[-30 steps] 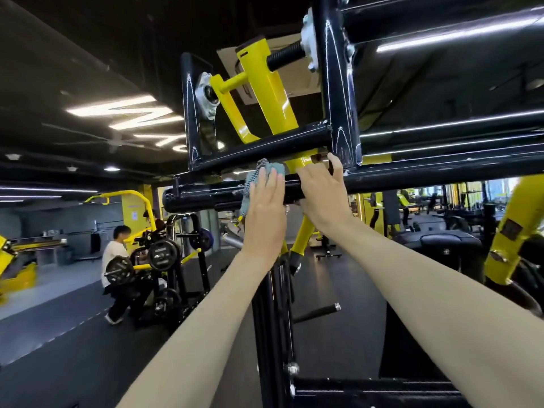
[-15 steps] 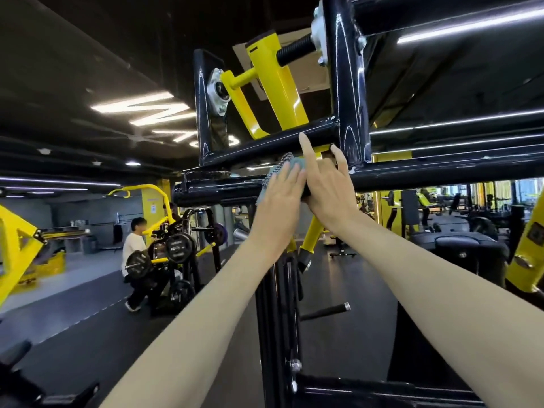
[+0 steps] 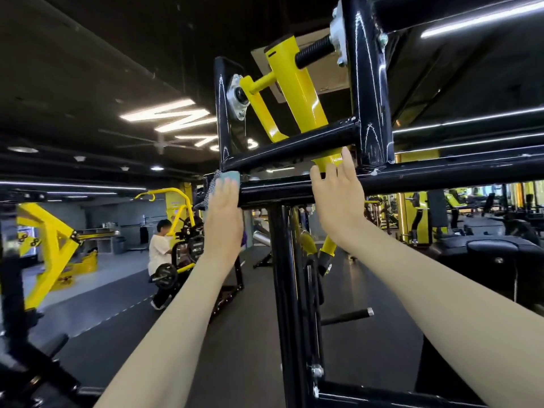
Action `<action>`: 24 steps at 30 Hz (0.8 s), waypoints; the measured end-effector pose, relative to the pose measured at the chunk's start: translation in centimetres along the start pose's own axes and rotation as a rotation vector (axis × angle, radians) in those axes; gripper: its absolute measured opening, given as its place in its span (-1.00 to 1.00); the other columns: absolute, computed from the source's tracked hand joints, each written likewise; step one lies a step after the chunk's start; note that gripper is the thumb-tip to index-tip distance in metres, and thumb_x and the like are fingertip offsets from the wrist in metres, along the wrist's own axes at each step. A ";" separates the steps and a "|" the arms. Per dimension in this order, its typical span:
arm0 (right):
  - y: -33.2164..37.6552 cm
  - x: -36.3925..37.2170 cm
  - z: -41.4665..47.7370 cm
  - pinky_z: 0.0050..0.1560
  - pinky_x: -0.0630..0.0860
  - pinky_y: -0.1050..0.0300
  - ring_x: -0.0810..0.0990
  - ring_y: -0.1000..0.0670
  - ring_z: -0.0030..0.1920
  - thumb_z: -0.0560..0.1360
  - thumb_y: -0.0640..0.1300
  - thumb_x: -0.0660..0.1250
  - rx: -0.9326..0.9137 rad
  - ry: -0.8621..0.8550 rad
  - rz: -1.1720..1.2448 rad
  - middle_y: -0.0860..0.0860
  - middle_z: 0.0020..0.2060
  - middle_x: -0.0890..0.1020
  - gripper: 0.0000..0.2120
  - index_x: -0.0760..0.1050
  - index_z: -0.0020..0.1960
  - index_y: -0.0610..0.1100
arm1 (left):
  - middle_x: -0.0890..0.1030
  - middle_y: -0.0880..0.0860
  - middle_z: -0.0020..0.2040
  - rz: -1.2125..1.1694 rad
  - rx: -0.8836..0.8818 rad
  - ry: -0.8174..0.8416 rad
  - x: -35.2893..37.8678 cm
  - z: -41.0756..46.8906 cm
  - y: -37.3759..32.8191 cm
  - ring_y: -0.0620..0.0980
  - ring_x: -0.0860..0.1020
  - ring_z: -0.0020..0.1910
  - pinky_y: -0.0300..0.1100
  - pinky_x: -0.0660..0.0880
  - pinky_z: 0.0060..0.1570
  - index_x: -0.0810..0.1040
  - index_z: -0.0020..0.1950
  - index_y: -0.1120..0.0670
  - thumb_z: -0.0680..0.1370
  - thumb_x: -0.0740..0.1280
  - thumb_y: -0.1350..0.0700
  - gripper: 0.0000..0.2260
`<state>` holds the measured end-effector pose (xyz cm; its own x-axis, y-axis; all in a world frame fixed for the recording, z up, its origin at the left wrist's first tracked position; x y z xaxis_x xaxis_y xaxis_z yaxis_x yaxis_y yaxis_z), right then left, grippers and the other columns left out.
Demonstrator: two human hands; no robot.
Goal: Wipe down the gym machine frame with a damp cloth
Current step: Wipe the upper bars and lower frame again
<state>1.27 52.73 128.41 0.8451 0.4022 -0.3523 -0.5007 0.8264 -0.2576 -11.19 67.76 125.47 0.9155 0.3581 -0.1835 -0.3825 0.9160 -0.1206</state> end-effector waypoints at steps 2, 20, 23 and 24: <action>0.0 -0.2 0.0 0.53 -0.12 -0.11 0.53 -0.13 0.16 0.50 -0.16 0.33 0.028 -0.004 0.030 -0.04 -0.04 0.59 -0.68 0.43 0.24 -0.14 | 0.15 0.16 0.55 -0.007 0.024 0.005 0.8 0.3 -1.5 0.05 0.02 0.55 0.00 0.06 0.52 0.14 0.54 0.19 0.54 0.16 0.44 -0.42; -0.2 0.1 -0.3 0.53 0.02 -0.11 0.55 -0.15 0.11 0.40 -0.22 0.44 0.038 -0.054 0.091 -0.10 -0.06 0.59 -0.59 0.47 0.22 -0.18 | 0.34 0.24 0.45 0.310 0.127 -0.068 0.3 -1.5 1.7 0.21 0.28 0.46 0.28 -0.01 0.37 0.18 0.49 0.23 0.34 0.26 0.50 -0.28; 0.0 0.3 -0.3 0.54 -0.03 -0.11 0.51 -0.15 0.19 0.46 -0.22 0.39 0.049 -0.022 0.088 -0.10 0.03 0.57 -0.50 0.36 0.36 -0.20 | 0.30 0.25 0.47 0.230 0.161 -0.056 1.5 -1.8 -1.2 0.22 0.22 0.48 0.19 0.03 0.42 0.18 0.50 0.28 0.39 0.22 0.48 -0.34; 0.1 0.3 -0.3 0.54 -0.08 -0.11 0.49 -0.16 0.22 0.49 -0.21 0.36 0.045 -0.009 0.083 -0.11 0.07 0.56 -0.49 0.31 0.40 -0.20 | 0.30 0.26 0.47 0.225 0.250 -0.030 2.0 -2.1 -2.3 0.22 0.21 0.48 0.17 0.04 0.43 0.19 0.49 0.29 0.40 0.19 0.44 -0.36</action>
<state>1.47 52.79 127.99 0.8027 0.4737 -0.3622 -0.5605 0.8067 -0.1871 -8.72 66.03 123.36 0.8163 0.5581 -0.1489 -0.5363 0.8281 0.1636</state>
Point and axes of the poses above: each hand's wrist, its own z-axis towards the middle knuckle, its own x-axis out of the palm, y = z × x, the point moved 6 cm from there along z, towards the middle knuckle
